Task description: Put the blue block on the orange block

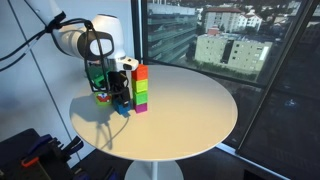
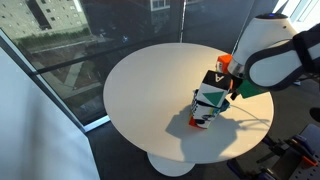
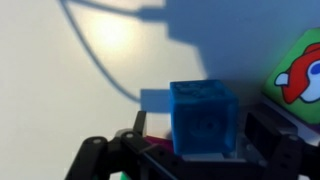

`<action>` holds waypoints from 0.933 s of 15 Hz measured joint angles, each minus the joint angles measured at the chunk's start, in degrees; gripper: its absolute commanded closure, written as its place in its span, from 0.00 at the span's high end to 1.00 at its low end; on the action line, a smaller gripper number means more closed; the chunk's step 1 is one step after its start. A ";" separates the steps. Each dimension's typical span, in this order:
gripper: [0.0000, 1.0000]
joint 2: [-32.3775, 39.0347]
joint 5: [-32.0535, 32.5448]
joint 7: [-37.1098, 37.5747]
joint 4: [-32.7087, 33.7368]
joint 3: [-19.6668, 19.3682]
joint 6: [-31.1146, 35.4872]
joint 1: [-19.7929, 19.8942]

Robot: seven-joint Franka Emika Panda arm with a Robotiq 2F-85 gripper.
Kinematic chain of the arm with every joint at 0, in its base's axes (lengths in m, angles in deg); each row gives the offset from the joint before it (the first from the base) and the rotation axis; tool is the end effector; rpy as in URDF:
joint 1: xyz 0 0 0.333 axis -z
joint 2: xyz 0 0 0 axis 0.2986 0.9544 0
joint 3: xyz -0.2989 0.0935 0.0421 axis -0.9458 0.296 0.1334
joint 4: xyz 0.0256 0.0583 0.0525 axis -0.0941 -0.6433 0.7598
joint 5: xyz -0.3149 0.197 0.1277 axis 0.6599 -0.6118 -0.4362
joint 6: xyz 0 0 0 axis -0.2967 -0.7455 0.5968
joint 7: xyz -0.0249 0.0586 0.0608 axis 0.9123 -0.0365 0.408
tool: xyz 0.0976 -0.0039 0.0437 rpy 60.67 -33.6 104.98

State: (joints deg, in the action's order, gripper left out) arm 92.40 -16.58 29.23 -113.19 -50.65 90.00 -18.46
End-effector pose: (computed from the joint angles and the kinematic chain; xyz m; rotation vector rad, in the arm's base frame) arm 0.4693 0.0037 0.2156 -3.1038 0.4728 0.0023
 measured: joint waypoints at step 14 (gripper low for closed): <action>1.00 0.14 0.00 -1.35 0.14 -0.16 -0.48 0.00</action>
State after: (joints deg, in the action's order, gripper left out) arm 92.54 -16.58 27.88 -113.05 -50.82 89.52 -18.46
